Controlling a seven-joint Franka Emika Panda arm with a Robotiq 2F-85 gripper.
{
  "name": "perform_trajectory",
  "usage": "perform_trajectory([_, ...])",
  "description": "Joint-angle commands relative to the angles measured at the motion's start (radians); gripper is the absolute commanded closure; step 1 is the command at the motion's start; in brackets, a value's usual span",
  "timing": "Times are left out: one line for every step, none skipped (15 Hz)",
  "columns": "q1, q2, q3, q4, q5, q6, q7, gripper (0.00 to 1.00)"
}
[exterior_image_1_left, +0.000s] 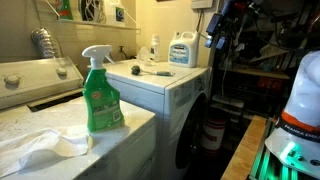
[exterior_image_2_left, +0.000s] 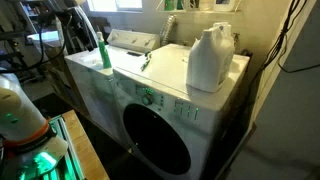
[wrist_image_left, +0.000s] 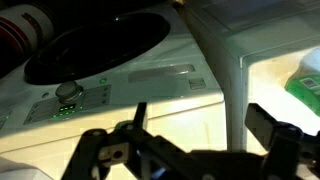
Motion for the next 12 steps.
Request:
perform_trajectory([-0.004,0.000,0.002,0.003,0.002,-0.004,-0.003,0.00])
perform_trajectory([-0.004,0.001,0.002,0.003,0.002,-0.004,-0.003,0.00])
perform_trajectory([-0.004,0.001,0.002,0.003,0.002,-0.004,-0.003,0.00])
perform_trajectory([-0.004,0.001,0.002,0.003,0.002,-0.004,-0.003,0.00])
perform_trajectory([-0.004,0.001,0.002,0.003,0.002,-0.004,-0.003,0.00])
perform_trajectory([-0.004,0.001,0.002,0.003,0.002,-0.004,-0.003,0.00])
perform_trajectory([-0.014,-0.008,-0.001,0.006,-0.020,0.005,-0.015,0.00])
perform_trajectory([-0.034,-0.017,-0.006,0.016,-0.052,0.004,-0.023,0.00])
perform_trajectory([-0.060,-0.027,-0.017,0.038,-0.088,-0.021,-0.027,0.00])
perform_trajectory([-0.078,-0.033,-0.030,0.055,-0.117,-0.032,-0.033,0.00])
perform_trajectory([-0.099,-0.043,-0.045,0.074,-0.150,-0.042,-0.041,0.00])
perform_trajectory([-0.115,-0.051,-0.063,0.099,-0.172,-0.072,-0.047,0.00])
